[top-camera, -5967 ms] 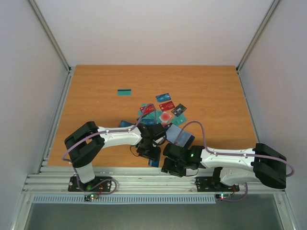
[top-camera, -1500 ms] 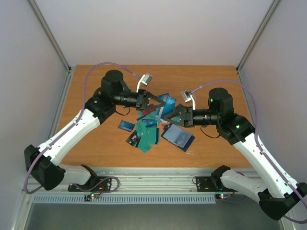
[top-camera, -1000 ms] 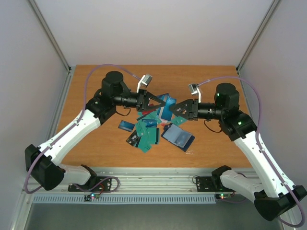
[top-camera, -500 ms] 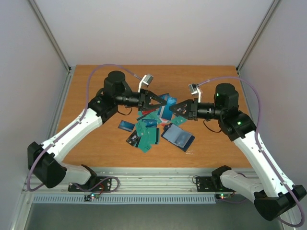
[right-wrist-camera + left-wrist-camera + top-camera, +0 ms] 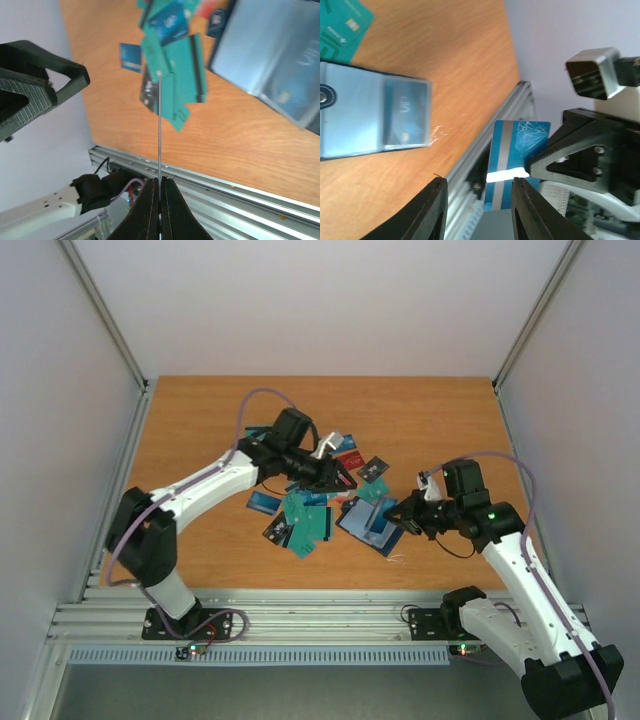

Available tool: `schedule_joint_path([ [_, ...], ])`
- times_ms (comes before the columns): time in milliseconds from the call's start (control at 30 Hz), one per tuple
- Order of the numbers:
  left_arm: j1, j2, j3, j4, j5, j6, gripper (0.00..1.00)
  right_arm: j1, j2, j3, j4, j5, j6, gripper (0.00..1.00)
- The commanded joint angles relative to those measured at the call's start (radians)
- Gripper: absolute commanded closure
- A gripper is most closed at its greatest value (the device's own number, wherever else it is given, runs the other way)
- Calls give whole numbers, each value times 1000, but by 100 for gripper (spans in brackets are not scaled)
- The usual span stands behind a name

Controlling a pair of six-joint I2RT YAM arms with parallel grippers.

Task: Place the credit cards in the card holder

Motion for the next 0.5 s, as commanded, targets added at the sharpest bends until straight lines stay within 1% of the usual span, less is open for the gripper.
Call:
schedule_joint_path([
  [0,-51,128,95,-152,-134,189,67,-69,38,-56,-40,-3,-61,99],
  [100,-75,220,151,-178,-187,200,74,-100,95,-101,19,-37,-68,99],
  [233,-85,334,247,-232,-251,222,79,-106,148,-192,170,-87,-29,99],
  [333,-85,401,299,-257,-273,236,82,-106,192,-256,269,-110,-18,99],
  [467,-95,474,351,-272,-280,244,83,-107,269,-290,344,-121,-38,99],
])
